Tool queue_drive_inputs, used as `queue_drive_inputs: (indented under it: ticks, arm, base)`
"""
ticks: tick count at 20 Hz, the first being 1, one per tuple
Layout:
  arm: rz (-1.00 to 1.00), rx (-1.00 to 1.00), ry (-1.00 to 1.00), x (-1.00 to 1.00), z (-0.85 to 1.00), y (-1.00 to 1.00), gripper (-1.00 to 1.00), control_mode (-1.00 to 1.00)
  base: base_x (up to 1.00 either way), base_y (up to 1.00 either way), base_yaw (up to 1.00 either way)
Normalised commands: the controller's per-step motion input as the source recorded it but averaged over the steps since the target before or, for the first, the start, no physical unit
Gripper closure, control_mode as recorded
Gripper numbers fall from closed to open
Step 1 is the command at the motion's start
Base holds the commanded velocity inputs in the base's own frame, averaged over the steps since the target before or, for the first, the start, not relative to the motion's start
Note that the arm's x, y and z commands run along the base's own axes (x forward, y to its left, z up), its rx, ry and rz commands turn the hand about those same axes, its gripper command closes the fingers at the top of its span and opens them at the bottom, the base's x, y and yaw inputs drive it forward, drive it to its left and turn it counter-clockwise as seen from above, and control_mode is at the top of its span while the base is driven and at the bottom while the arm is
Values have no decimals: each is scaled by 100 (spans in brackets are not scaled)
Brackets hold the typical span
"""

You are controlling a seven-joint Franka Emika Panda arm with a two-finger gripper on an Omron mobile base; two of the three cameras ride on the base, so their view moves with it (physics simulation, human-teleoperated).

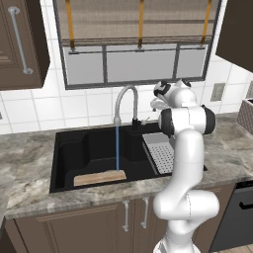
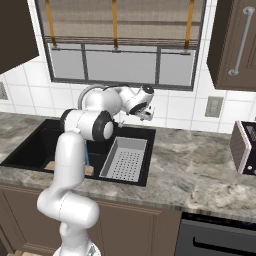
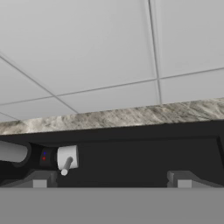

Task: Turn on the sink faucet with hot water and rinse the cutting board for ten seconds, then turn off the faucet. Push the cutting board to reach the water if necessary.

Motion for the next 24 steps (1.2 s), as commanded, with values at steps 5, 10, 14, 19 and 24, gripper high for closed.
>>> queue_drive_inputs:
  ticks: [5, 10, 14, 19, 24]
  arm:
    - [0, 0, 0, 0, 0, 0, -100, -100]
    - [0, 0, 0, 0, 0, 0, -100, -100]
    - [0, 0, 0, 0, 0, 0, -100, -100]
    - [0, 0, 0, 0, 0, 0, -100, -100]
    - [0, 0, 0, 0, 0, 0, -100, -100]
  base:
    - [0, 0, 0]
    - [0, 0, 0]
    - [0, 0, 0]
    - [0, 0, 0]
    - [0, 0, 0]
